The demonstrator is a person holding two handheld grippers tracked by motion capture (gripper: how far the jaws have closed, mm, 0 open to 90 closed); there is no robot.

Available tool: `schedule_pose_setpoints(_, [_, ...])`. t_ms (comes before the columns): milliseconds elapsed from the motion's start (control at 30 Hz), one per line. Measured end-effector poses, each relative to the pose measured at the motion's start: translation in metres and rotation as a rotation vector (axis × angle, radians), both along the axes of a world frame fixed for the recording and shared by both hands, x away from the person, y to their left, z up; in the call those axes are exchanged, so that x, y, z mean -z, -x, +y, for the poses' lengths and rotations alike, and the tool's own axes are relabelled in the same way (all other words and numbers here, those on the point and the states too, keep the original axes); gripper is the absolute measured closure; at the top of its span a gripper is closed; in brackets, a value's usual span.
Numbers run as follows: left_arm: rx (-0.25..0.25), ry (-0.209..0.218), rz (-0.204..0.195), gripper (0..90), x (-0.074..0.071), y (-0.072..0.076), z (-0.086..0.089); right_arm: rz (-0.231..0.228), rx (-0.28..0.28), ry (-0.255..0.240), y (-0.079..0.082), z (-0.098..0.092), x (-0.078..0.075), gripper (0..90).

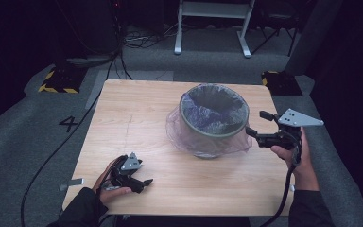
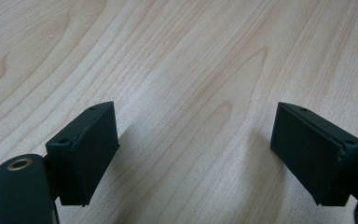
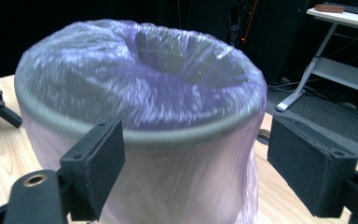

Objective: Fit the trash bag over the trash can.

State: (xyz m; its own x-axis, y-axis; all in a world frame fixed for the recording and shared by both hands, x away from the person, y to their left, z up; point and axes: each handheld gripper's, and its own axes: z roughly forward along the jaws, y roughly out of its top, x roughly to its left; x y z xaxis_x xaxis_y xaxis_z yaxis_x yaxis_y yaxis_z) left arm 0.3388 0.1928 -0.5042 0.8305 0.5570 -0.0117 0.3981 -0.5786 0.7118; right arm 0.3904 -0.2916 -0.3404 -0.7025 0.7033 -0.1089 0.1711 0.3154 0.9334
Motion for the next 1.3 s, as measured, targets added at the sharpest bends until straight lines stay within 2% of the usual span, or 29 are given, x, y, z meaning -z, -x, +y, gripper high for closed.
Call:
schedule_pose_setpoints(233, [0.002, 0.001, 0.0, 14.5, 0.0, 0.0, 0.0, 0.006, -0.005, -0.001, -0.012, 0.014, -0.014, 18.9])
schedule_pose_setpoints(433, [0.006, 0.0, -0.001, 14.5, 0.0, -0.001, 0.0, 0.022, -0.006, 0.019, -0.024, 0.031, -0.027, 18.2])
schedule_pose_setpoints(667, [0.009, -0.001, -0.001, 14.5, 0.0, -0.001, 0.0, 0.043, -0.021, 0.061, -0.038, 0.052, -0.029, 18.2])
schedule_pose_setpoints(800, [0.01, -0.001, -0.001, 14.6, 0.0, -0.001, 0.0, 0.06, -0.045, 0.06, -0.045, 0.064, -0.029, 18.2])
schedule_pose_setpoints(933, [0.01, -0.001, -0.001, 14.6, 0.0, -0.001, 0.0, 0.091, -0.046, 0.093, -0.052, 0.076, -0.027, 18.4])
schedule_pose_setpoints(1133, [0.009, -0.001, -0.002, 14.6, 0.0, -0.001, 0.0, 0.136, -0.036, 0.176, -0.06, 0.09, -0.022, 18.4])
schedule_pose_setpoints(1300, [0.008, -0.001, -0.002, 14.7, 0.0, -0.001, 0.0, 0.17, -0.029, 0.209, -0.064, 0.096, -0.018, 18.5])
